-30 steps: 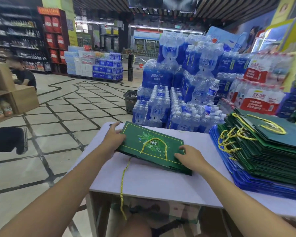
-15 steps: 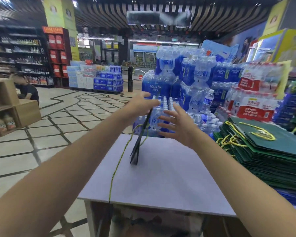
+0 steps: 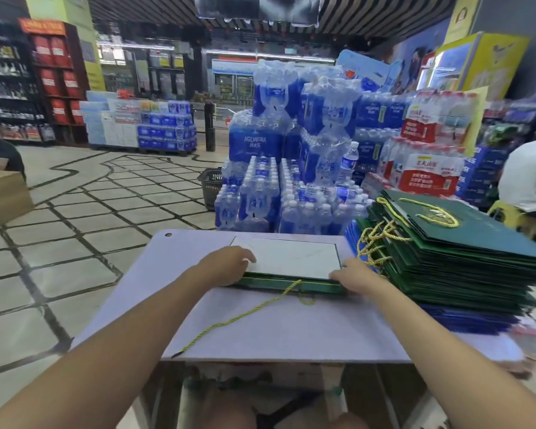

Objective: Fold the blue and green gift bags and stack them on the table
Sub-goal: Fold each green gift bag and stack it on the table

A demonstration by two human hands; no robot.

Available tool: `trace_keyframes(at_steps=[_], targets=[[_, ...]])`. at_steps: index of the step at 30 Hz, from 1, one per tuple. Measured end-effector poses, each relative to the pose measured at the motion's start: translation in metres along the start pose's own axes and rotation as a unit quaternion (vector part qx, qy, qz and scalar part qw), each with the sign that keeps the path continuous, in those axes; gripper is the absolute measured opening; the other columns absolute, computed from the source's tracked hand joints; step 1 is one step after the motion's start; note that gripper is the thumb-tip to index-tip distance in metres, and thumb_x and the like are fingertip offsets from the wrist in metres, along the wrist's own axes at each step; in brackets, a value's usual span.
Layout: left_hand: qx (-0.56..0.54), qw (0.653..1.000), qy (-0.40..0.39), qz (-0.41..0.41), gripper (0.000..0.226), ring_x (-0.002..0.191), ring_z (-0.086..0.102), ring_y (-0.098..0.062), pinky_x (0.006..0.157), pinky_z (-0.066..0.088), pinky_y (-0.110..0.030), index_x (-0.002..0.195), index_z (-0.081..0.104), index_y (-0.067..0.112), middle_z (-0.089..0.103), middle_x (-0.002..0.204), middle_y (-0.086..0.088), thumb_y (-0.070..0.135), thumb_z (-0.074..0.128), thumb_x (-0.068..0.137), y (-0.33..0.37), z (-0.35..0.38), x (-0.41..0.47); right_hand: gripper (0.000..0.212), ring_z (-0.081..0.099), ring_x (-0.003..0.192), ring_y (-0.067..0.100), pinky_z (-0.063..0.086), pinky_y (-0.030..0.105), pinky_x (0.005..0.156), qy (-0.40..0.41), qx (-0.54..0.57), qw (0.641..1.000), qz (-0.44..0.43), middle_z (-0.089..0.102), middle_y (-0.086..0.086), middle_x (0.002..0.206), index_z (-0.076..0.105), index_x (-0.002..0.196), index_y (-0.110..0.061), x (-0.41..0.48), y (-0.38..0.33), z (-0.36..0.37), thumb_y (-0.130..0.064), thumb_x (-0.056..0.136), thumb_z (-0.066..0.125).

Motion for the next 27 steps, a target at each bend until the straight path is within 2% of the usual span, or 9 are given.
trace_keyframes(at_steps=[3,5,7,9,13,19,23,25,27], targets=[[-0.008,1.000,-0.007,0.018,0.033,0.138,0.049,-0.017,0.115,0.037,-0.034,0.135,0.062,0.034,0.054,0.149,0.009,0.026,0.044,0.109,-0.026,0.022,-0.006,0.022,0.058,0.109,0.034,0.045,0.033,0.082,0.070,-0.227,0.968,-0.076,0.063,0.017,0.116,0.065,0.106,-0.009,0.000,-0.005,0.003,-0.023,0.089,0.064],[-0.008,0.999,0.009,0.033,0.035,0.142,0.044,-0.014,0.118,0.033,-0.033,0.140,0.060,0.036,0.050,0.153,0.012,0.030,0.044,0.109,-0.031,0.026,-0.010,0.038,0.051,0.126,0.032,0.042,0.036,0.103,0.103,-0.226,0.950,-0.187,0.059,0.010,0.133,0.065,0.128,-0.017,-0.017,-0.033,0.012,-0.021,0.090,0.063],[0.010,0.999,0.026,0.044,0.036,0.143,0.042,-0.013,0.116,0.036,-0.037,0.142,0.058,0.040,0.049,0.154,0.014,0.035,0.042,0.110,-0.029,0.026,-0.012,0.034,0.052,0.124,0.022,0.041,0.038,0.109,0.052,-0.165,0.934,-0.313,0.061,0.000,0.131,0.068,0.126,-0.025,-0.048,-0.070,0.034,-0.022,0.093,0.065],[0.046,0.996,0.040,0.067,0.037,0.140,0.044,-0.014,0.109,0.041,-0.041,0.142,0.058,0.042,0.051,0.152,0.016,0.038,0.040,0.110,-0.024,0.025,-0.016,0.026,0.055,0.114,0.012,0.045,0.037,0.102,-0.054,-0.163,0.896,-0.409,0.065,-0.007,0.120,0.072,0.120,-0.028,-0.087,-0.106,0.073,-0.029,0.094,0.068],[0.067,0.994,0.042,0.080,0.039,0.141,0.039,-0.015,0.107,0.039,-0.044,0.144,0.053,0.049,0.045,0.156,0.018,0.049,0.035,0.109,-0.029,0.029,-0.023,0.027,0.052,0.109,0.001,0.043,0.025,0.096,-0.169,-0.144,0.832,-0.509,0.068,-0.011,0.117,0.076,0.118,-0.028,-0.145,-0.151,0.142,-0.039,0.093,0.072],[0.035,0.994,0.049,0.091,0.064,0.147,0.031,-0.012,0.113,0.029,-0.039,0.148,0.046,0.051,0.039,0.160,0.017,0.072,0.015,0.096,-0.035,0.038,-0.032,0.015,0.053,0.105,0.005,0.046,0.033,0.095,-0.175,-0.119,0.815,-0.540,0.064,-0.009,0.105,0.077,0.098,-0.023,-0.155,-0.157,0.175,-0.037,0.094,0.070],[0.052,0.992,0.046,0.105,0.074,0.148,0.028,-0.013,0.115,0.027,-0.041,0.151,0.041,0.050,0.037,0.162,0.017,0.081,0.030,0.085,-0.034,0.039,-0.034,0.003,0.067,0.090,0.005,0.053,0.033,0.086,-0.168,-0.051,0.882,-0.437,0.074,-0.008,0.092,0.063,0.098,-0.023,-0.118,-0.142,0.138,-0.024,0.101,0.062],[0.050,0.992,0.064,0.099,0.073,0.147,0.030,-0.012,0.115,0.029,-0.041,0.150,0.043,0.050,0.040,0.159,0.017,0.083,0.033,0.086,-0.034,0.037,-0.034,0.007,0.071,0.089,0.004,0.055,0.029,0.087,-0.147,-0.009,0.911,-0.386,0.077,-0.008,0.090,0.066,0.102,-0.024,-0.091,-0.133,0.111,-0.018,0.100,0.061],[0.045,0.992,0.075,0.091,0.068,0.146,0.031,-0.010,0.114,0.030,-0.041,0.148,0.045,0.051,0.042,0.158,0.019,0.082,0.035,0.088,-0.035,0.036,-0.033,0.014,0.069,0.088,-0.002,0.052,0.019,0.084,-0.116,-0.041,0.926,-0.358,0.076,-0.013,0.089,0.074,0.104,-0.026,-0.069,-0.128,0.090,-0.018,0.097,0.065]])
Point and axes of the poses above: each hand's wrist, its own x-axis towards the middle knuckle, its own z-axis out of the palm, y = z × x, the point moved 9 cm from there along x, towards the middle knuckle
